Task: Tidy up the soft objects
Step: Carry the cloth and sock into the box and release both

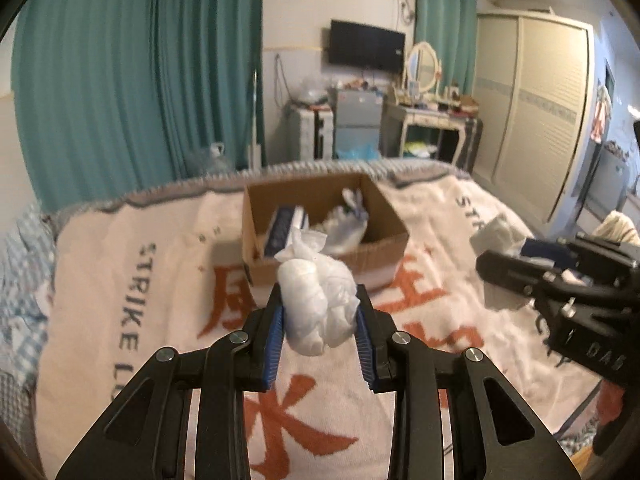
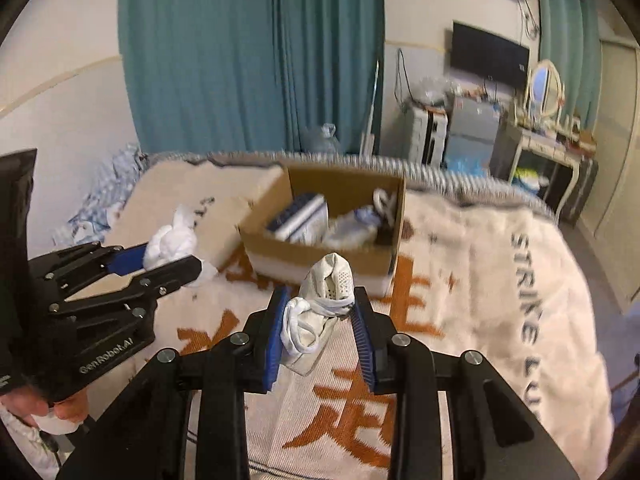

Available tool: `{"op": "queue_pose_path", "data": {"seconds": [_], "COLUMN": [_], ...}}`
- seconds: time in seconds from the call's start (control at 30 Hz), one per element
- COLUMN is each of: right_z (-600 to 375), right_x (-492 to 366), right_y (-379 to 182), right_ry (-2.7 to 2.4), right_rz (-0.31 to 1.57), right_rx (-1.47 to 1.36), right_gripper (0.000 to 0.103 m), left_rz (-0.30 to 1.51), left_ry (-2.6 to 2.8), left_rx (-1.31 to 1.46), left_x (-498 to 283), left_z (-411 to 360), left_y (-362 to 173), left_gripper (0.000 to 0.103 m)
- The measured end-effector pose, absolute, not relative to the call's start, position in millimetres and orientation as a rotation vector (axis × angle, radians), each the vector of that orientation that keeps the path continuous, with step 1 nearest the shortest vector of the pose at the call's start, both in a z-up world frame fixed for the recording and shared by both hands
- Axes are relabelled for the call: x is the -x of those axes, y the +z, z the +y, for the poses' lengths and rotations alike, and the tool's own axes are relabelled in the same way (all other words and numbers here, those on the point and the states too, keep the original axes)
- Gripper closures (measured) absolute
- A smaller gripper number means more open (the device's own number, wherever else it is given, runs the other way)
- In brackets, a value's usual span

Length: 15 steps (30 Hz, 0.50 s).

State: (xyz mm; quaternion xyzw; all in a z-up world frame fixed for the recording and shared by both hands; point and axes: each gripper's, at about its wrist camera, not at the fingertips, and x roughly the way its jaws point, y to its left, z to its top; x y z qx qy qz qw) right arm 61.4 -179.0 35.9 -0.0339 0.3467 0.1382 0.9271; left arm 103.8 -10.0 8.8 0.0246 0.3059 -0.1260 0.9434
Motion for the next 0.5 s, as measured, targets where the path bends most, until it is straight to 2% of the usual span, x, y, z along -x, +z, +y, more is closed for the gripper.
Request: {"op": "queue_pose_path", "data": {"seconds": [0.27,0.5], "right_z": [-177,-182], "right_x": [-95,-155], "right_y": [96,100], "right_ry": [0.299,0.310], "right_rz": [0.606,0.586], "right_rx": [0.120,0.097], "right_gripper": [0.072,0.072], "left_rz": [0.557,0.570], "left_ry": [-0.247,-0.254], "left_rx": [-0.070,-0.088], "left_x": [-141,-197], "left_z": [-13,-24], "left_y": [36,28], "left_gripper": [0.072,0.072]}}
